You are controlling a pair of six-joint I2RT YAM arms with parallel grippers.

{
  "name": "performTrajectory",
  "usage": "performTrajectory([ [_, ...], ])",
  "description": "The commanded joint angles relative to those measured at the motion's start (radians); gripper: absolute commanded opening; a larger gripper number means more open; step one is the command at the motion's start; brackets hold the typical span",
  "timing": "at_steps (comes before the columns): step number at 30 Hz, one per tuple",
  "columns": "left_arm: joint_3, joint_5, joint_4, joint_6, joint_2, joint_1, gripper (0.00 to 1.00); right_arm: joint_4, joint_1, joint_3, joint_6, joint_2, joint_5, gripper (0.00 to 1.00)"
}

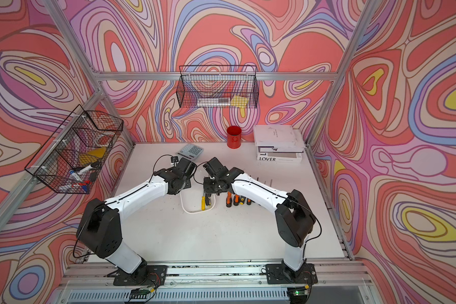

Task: Take out the screwdriver from the storage box
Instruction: Pick up the screwdriver from the storage box, then place the screwdriver at the center of the board.

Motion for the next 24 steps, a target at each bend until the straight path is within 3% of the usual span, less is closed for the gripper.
performTrajectory([
  [1,-0.019,-0.040,-0.043,0.018,-0.044,0.016,0.00,-0.049,-0.030,0.004,0.008,-0.019,0.043,0.00],
  [14,-0.044,-0.059,-0.066,0.038,-0.078,0.032,0.00,-0.149,-0.050,0.077,0.034,0.201,0.070,0.00],
  [24,-0.052,-0.057,-0.064,0.043,-0.089,0.041,0.00,-0.156,-0.050,0.076,0.073,0.277,0.067,0.00],
])
